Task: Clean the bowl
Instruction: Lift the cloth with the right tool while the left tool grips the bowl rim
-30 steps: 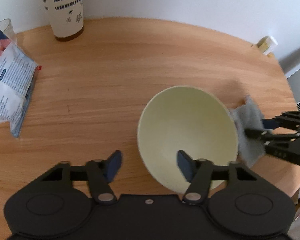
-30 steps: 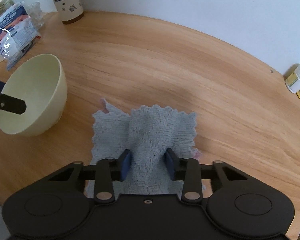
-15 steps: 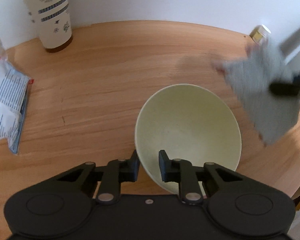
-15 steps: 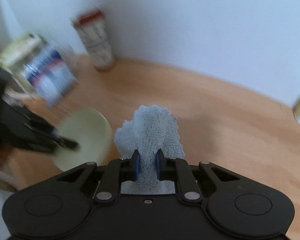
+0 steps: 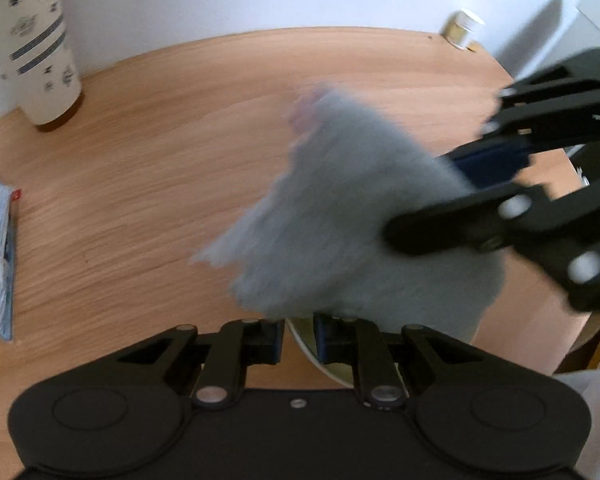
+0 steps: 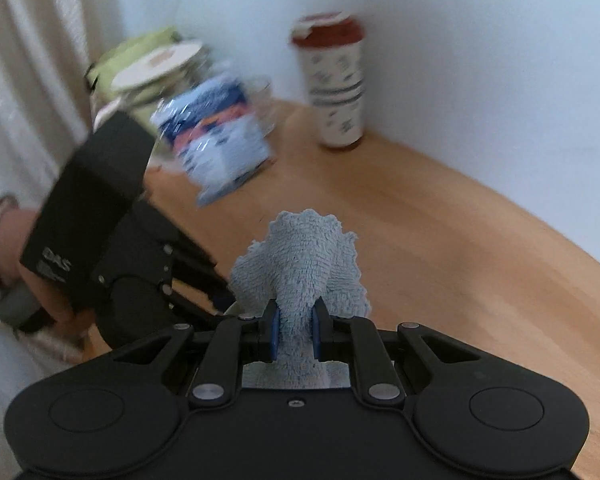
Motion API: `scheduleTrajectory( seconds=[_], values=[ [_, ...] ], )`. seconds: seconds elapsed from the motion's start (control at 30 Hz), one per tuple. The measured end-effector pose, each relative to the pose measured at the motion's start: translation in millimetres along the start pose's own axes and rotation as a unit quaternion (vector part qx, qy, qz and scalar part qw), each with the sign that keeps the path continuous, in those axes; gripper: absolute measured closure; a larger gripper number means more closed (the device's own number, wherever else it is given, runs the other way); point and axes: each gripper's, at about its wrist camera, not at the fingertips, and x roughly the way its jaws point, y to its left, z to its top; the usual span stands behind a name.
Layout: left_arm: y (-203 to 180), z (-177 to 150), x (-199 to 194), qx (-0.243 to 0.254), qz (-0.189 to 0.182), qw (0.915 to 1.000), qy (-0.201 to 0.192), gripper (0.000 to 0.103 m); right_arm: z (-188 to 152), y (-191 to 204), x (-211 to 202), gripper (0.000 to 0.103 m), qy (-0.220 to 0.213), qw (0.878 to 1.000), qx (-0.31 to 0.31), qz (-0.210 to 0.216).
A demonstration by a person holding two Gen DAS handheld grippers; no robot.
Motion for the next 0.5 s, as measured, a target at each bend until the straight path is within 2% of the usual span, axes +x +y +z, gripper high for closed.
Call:
scheduleTrajectory(
  seconds=[0.13, 0.3, 0.5],
  values=[
    [-4.6, -2.0, 1.3, 0.015, -0.014, 0.9998, 0.001, 0.088, -1.6, 4.7, 21.0, 0.086, 0.029, 0.999, -0.021, 0.004],
    [-10.9, -3.1, 1.0, 0.038, -0.01, 0.9992, 0.002, 0.088, -2.7, 7.6, 34.5, 0.086, 0.041, 0.999, -0.025, 0.01],
    [-12.9, -2.9, 2.2, 0.04, -0.01, 0.9991, 0.0, 0.088, -3.9, 10.8, 45.4, 0.086, 0.056, 0.998, -0.026, 0.003]
  ],
)
